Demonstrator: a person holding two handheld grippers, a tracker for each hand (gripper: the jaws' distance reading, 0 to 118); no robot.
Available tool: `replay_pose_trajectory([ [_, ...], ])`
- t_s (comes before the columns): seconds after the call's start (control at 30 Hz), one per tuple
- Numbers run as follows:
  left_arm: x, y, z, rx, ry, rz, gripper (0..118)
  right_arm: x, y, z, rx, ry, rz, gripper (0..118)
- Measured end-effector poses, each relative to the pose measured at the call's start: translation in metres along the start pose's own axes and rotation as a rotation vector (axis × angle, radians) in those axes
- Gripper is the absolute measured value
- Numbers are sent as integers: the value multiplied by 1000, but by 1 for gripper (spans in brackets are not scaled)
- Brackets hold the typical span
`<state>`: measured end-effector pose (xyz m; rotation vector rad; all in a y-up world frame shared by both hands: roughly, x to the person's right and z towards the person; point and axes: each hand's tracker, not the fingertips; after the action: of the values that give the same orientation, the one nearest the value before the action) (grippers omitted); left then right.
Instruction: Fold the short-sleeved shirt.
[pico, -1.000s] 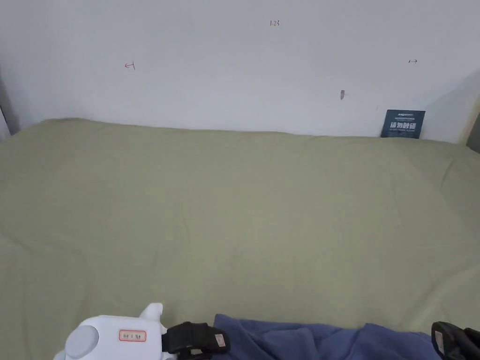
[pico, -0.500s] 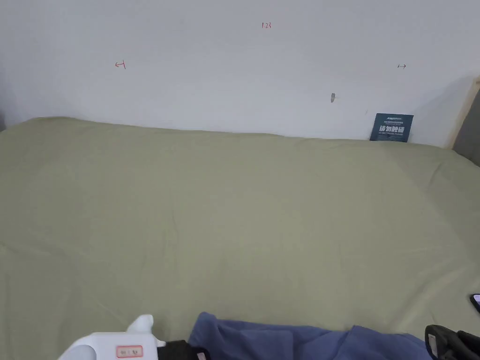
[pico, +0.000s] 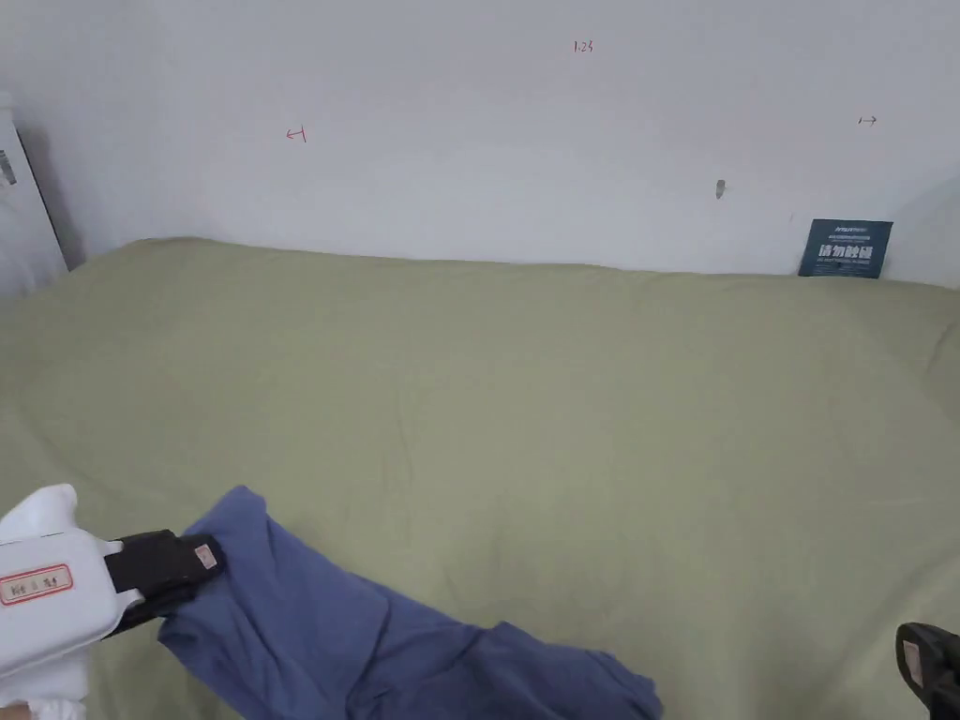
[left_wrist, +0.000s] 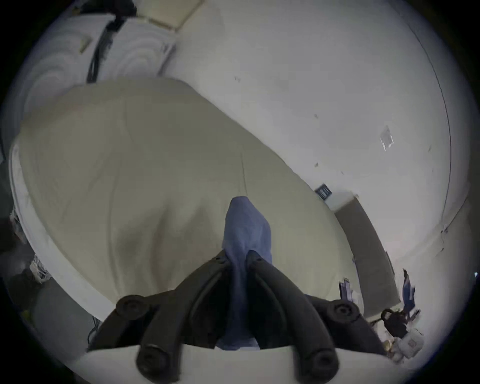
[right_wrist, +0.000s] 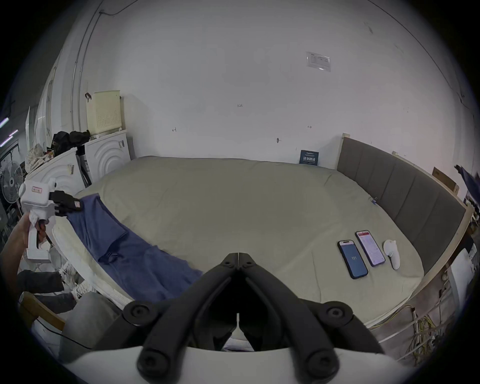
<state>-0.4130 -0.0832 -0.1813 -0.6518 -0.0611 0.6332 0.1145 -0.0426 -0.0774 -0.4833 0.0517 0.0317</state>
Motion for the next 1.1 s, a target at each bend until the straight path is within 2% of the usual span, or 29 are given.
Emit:
replay_pose_trajectory([
  [0.1,16,-13,1,-11,-16,3,12,0,1,0,7,7,-2,0],
  [0.13,27,-21,1,-25,-53,-60,12,0,1,-1,8,8,-1,0],
  [0.37,105,-98,-51,-199,-230,-254,12,0,-3,0,-6,5,-11,0],
  [0.47,126,-134,-84,-316,-225,-315,12,2,-4,6,-4,-3,-13,0],
  [0.53,124,-155,-105,-391,-238,-301,13,5,-5,9,-1,-13,-15,0],
  [0.63,107,-181,-132,-519,-245,-201,16,10,-7,13,-1,-48,-26,0],
  [0.67,98,-187,-141,-548,-275,-136,23,13,-8,13,0,-55,-32,0],
  [0.73,86,-191,-146,-593,-367,-16,52,15,-8,12,-5,-59,-51,0],
  [0.77,82,-190,-145,-592,-397,52,60,15,-7,12,-6,-58,-60,0],
  [0.83,81,-175,-134,-555,-419,113,63,15,-7,11,-8,-49,-65,0],
  [0.9,82,-157,-120,-478,-514,133,63,12,-6,10,-9,-46,-58,0],
  [0.97,77,-141,-113,-391,-579,125,60,8,-5,7,-16,-39,-44,0],
  [1.0,75,-136,-112,-350,-589,106,52,7,-5,6,-16,-35,-40,0],
  [1.03,73,-136,-117,-335,-598,86,23,5,-5,6,-16,-24,-34,0],
  [1.07,71,-140,-124,-352,-605,96,1,3,-4,6,-15,-18,-31,0],
  [1.1,68,-146,-131,-357,-600,100,0,1,-4,7,-13,-14,-28,0],
])
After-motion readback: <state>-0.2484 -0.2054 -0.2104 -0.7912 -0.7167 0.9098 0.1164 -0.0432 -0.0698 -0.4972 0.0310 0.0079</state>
